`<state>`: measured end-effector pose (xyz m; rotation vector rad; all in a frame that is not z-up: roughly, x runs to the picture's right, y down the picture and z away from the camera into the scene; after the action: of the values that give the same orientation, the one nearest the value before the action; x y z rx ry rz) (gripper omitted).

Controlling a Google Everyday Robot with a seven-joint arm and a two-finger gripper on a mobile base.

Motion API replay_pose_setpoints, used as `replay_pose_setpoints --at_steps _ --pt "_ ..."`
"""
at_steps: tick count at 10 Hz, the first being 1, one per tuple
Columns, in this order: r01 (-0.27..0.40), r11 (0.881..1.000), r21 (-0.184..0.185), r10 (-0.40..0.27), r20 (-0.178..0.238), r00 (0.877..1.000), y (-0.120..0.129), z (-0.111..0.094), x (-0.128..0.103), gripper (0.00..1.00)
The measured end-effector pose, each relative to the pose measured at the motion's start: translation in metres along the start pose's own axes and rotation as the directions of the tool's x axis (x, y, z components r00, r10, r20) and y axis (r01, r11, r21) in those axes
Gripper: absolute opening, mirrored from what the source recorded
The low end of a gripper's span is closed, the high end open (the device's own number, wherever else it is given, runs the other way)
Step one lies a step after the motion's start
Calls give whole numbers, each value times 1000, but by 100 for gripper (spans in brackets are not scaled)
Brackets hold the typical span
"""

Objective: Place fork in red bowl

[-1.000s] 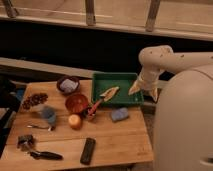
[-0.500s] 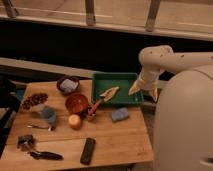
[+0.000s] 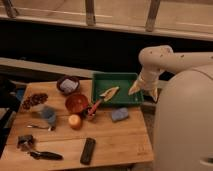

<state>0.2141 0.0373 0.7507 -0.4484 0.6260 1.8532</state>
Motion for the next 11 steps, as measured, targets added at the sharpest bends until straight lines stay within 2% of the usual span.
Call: replay_pose_setpoints --at_steps 8,11 --pt "0 1000 1 0 1 1000 0 -1 1 80" --pt "56 998 -30 -56 0 998 19 -5 -6 80"
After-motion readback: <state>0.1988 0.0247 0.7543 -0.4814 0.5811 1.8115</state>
